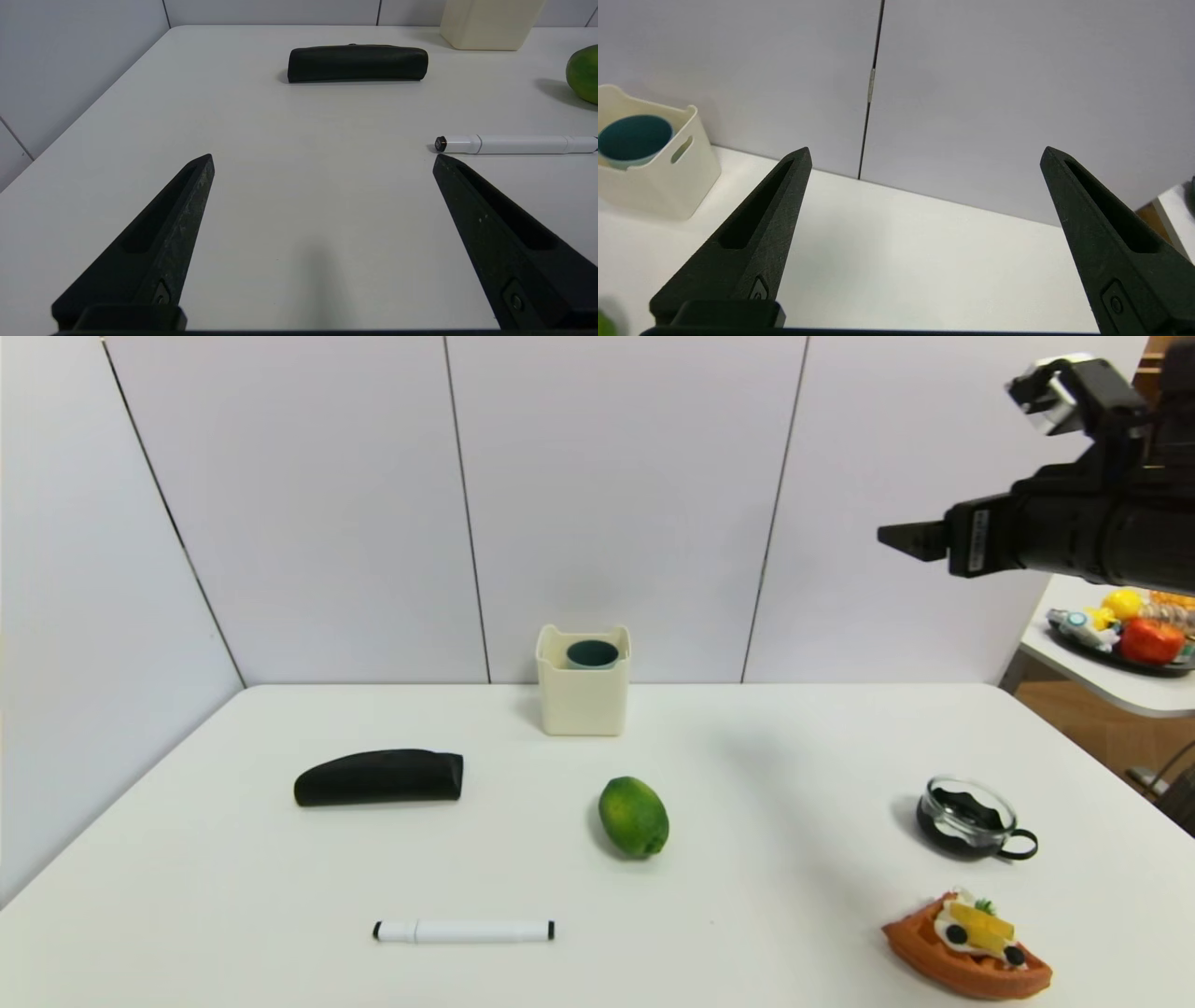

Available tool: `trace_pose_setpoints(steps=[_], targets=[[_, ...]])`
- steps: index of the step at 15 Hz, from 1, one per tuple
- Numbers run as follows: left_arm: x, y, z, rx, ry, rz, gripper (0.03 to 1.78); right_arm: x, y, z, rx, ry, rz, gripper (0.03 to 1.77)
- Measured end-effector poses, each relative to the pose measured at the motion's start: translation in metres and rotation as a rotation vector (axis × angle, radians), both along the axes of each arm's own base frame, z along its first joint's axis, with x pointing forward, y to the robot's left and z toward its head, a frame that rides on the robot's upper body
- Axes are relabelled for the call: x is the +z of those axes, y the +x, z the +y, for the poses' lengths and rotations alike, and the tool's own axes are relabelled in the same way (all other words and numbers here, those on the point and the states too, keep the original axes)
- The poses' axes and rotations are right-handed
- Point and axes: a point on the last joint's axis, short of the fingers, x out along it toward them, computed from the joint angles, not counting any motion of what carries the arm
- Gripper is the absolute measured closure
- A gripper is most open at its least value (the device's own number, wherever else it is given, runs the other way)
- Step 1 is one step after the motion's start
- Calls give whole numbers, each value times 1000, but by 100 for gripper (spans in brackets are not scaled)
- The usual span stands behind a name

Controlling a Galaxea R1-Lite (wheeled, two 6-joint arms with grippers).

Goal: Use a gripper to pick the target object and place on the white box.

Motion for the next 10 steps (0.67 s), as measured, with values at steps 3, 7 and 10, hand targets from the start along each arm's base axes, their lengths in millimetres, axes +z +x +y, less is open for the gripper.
trace_pose_setpoints(steps=[3,7,10], targets=[[0,0,0,0,0,0,12,2,-59,-12,35,29,-28,11],[0,0,0,0,0,0,12,-12,-141,-25,67,49,-70,11],[0,0,0,0,0,0,12,-36,-194,-34,48,54,-106,11]])
